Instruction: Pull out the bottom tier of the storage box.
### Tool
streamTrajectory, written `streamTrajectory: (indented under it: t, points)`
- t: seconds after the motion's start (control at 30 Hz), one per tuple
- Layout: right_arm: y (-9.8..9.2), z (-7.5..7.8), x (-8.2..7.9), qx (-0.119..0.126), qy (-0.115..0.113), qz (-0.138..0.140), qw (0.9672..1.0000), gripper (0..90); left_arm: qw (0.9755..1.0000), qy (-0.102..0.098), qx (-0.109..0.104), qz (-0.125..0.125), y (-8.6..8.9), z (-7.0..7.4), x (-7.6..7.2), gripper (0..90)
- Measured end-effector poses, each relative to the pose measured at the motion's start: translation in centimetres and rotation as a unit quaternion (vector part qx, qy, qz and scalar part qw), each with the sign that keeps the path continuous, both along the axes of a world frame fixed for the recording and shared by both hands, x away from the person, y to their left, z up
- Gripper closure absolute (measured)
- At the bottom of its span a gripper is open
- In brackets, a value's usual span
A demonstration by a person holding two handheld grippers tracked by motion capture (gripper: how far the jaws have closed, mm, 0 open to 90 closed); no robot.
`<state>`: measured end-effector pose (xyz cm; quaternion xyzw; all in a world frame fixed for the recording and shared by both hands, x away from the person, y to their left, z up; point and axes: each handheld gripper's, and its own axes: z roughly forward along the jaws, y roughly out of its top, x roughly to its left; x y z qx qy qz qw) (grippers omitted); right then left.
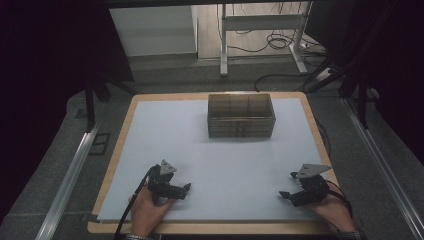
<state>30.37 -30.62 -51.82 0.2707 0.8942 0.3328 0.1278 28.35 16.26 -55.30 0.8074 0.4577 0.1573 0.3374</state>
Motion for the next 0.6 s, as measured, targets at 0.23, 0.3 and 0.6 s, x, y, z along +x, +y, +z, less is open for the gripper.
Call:
streamTrajectory:
  t: [0.23,0.3,0.6]
  points:
    - [0.4,0.7,0.3,-0.007,-0.003,0.006,1.0000,25.7,1.0000,0.000,0.000,0.000,0.0,0.0,0.0,0.0]
    - [0.6,0.8,0.4,-0.009,-0.007,0.010,0.9999,26.4,1.0000,0.000,0.000,0.000,0.0,0.0,0.0,0.0]
    - [1.3,1.4,0.8,-0.027,-0.027,0.015,0.9991,28.0,1.0000,0.000,0.000,0.000,0.0,0.0,0.0,0.0]
